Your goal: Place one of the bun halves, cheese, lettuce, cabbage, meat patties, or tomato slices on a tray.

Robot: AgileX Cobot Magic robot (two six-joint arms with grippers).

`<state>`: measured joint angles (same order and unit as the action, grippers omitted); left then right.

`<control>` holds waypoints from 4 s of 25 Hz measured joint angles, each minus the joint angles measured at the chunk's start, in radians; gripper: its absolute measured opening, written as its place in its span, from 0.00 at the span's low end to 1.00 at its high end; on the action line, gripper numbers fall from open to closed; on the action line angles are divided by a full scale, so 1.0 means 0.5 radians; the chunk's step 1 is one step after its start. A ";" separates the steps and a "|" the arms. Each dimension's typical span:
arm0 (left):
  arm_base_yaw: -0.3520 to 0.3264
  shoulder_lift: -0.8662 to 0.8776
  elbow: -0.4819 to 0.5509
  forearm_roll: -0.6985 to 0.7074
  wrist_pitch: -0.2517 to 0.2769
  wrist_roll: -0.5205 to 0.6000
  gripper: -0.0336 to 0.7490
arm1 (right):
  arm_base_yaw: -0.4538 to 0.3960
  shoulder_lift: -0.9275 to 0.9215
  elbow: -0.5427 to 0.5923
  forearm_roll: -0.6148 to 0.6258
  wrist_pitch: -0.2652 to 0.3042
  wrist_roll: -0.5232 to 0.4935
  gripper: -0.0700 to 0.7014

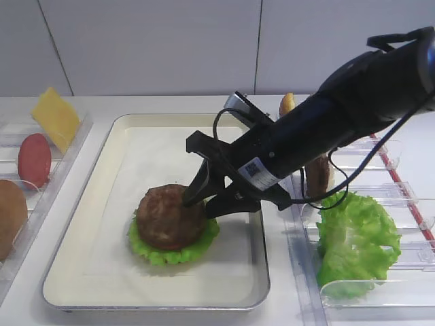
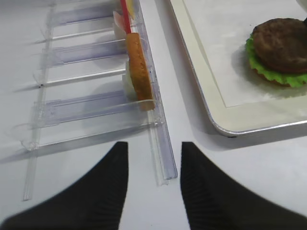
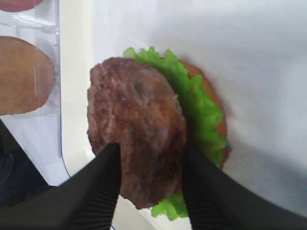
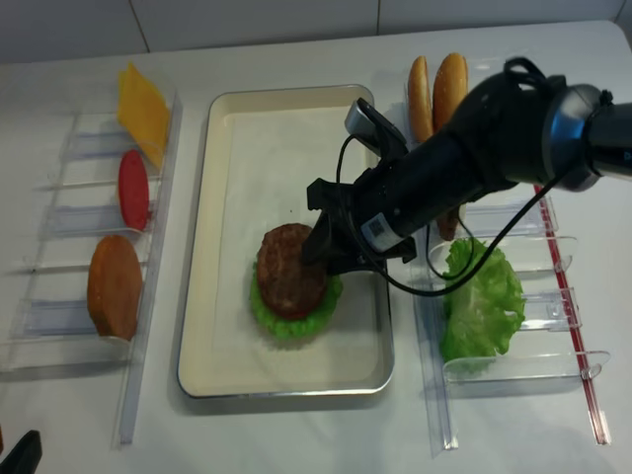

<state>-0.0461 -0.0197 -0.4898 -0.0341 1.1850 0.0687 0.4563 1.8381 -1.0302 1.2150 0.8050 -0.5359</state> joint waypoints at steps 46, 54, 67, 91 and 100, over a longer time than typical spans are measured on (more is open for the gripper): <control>0.000 0.000 0.000 0.000 0.000 0.000 0.39 | 0.000 -1.605 -0.383 -2.266 0.899 1.379 0.49; 0.000 0.000 0.000 0.000 0.000 0.000 0.39 | 0.000 -2.039 -0.235 -2.327 0.917 1.300 0.49; 0.000 0.000 0.000 0.000 0.000 0.000 0.39 | 0.000 -2.734 0.291 -2.443 0.939 1.188 0.49; 0.000 0.000 0.000 0.000 0.000 0.000 0.39 | -0.655 -3.714 0.953 -2.579 0.869 0.980 0.44; 0.000 0.000 0.000 0.003 0.000 0.000 0.39 | -0.872 -3.714 1.095 -2.368 0.702 0.807 0.42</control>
<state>-0.0461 -0.0197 -0.4898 -0.0326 1.1850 0.0687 0.0201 -0.0189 -0.4827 0.0308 1.1563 -0.1326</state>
